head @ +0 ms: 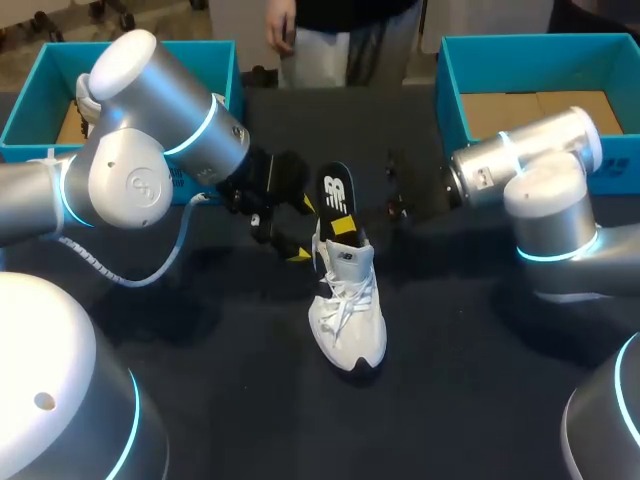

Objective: Take the shoe out of the shoebox, open the shoe tongue, remove and reinsert the insole, then place the shoe into the shoebox

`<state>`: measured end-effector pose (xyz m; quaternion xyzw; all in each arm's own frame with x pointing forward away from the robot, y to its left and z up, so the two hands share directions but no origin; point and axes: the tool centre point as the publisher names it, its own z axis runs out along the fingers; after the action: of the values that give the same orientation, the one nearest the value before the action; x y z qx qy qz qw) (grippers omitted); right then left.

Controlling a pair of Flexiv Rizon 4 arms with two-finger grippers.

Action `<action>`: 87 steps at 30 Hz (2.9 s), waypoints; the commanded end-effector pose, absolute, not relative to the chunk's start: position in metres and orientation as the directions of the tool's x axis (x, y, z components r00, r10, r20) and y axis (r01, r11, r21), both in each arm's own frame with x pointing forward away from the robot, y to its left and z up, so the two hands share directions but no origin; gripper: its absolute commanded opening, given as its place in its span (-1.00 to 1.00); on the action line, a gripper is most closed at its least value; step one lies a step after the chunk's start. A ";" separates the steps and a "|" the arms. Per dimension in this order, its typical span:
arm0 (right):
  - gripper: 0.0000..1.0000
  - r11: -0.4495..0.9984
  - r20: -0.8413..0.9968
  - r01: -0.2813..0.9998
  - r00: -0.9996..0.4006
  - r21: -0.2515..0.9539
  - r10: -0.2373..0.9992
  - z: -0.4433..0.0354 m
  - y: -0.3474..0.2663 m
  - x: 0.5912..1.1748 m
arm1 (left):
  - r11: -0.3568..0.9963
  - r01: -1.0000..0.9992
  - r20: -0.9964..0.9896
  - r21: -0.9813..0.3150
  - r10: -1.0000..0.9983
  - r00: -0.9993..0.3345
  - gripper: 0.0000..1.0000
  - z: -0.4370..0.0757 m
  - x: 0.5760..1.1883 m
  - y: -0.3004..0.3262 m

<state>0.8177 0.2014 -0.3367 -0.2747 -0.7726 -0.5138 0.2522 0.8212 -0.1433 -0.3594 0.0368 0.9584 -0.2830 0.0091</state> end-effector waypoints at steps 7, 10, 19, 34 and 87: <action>-1.00 0.345 0.695 0.681 -0.712 0.646 0.104 -0.346 0.197 0.829 | 0.839 0.075 -0.039 -0.539 0.064 -0.997 1.00 -0.360 0.821 -0.144; -1.00 0.347 0.711 0.693 -0.696 0.632 0.096 -0.350 0.194 0.823 | 0.839 0.075 -0.039 -0.539 0.064 -0.997 1.00 -0.360 0.821 -0.144; -1.00 0.351 0.774 0.751 -0.624 0.559 0.104 -0.362 0.196 0.799 | 0.839 0.075 -0.039 -0.539 0.064 -0.997 1.00 -0.360 0.821 -0.144; -0.66 0.359 0.753 0.742 -0.643 0.566 0.142 -0.351 0.196 0.805 | 0.839 0.075 -0.039 -0.539 0.064 -0.997 1.00 -0.360 0.821 -0.144; -0.41 0.414 0.761 0.747 -0.625 0.521 0.171 -0.346 0.191 0.827 | 0.839 0.075 -0.039 -0.539 0.064 -0.997 1.00 -0.360 0.821 -0.144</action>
<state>0.8211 0.1878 -0.3430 -0.2973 -0.7771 -0.4575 0.3137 0.8212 -0.1433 -0.3594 0.0368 0.9584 -0.2830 0.0090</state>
